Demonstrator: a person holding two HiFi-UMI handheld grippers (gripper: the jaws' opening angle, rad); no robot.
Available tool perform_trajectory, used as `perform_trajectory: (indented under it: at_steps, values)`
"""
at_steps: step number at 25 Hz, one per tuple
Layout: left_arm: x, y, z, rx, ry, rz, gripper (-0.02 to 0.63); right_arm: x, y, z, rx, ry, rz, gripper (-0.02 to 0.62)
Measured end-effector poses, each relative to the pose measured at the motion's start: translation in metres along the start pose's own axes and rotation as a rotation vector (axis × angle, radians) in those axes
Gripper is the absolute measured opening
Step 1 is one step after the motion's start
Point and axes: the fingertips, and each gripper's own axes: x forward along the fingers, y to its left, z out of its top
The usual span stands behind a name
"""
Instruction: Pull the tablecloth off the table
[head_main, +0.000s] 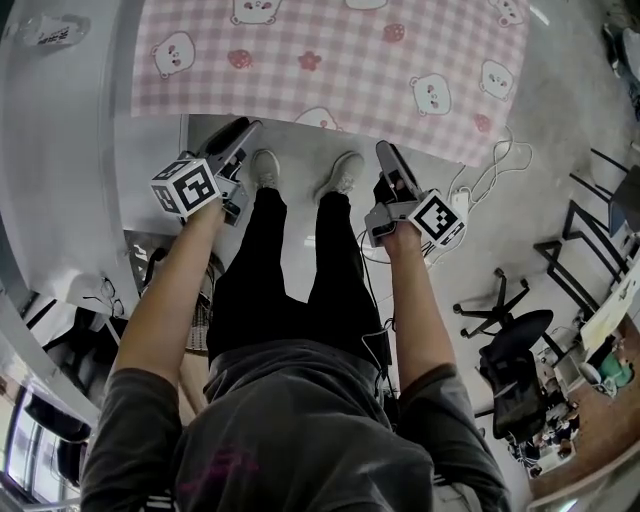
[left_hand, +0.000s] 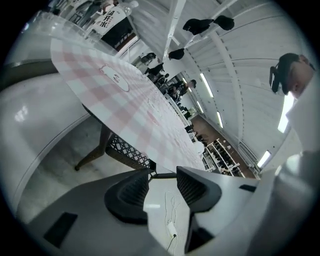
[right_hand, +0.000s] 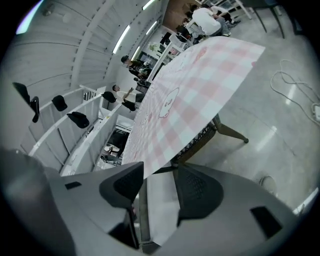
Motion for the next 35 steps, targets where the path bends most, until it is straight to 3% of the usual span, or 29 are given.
perform_trajectory:
  at_steps: [4,9,15,20,25,27,35]
  values:
    - [0.009,-0.002,0.004,-0.05,-0.022,-0.059,0.198,0.007,0.001,0.005,0.014,-0.004,0.069,0.207]
    - [0.019,0.004,0.014,-0.157,-0.059,-0.114,0.209,0.014,-0.006,0.012,0.094,-0.039,0.087,0.207]
    - [0.021,0.01,0.026,-0.186,-0.102,-0.121,0.137,0.016,-0.002,0.022,0.123,-0.081,0.119,0.206]
    - [0.022,0.006,0.027,-0.159,-0.094,-0.115,0.075,0.018,0.006,0.025,0.094,-0.078,0.126,0.193]
    - [0.018,-0.005,0.033,-0.137,-0.106,-0.136,0.031,0.018,0.008,0.031,0.07,-0.096,0.104,0.044]
    - [0.016,-0.01,0.035,-0.135,-0.111,-0.143,0.02,0.016,0.011,0.032,0.06,-0.102,0.101,0.019]
    - [0.011,-0.021,0.042,-0.109,-0.119,-0.156,0.002,0.012,0.022,0.037,0.018,-0.114,0.088,0.005]
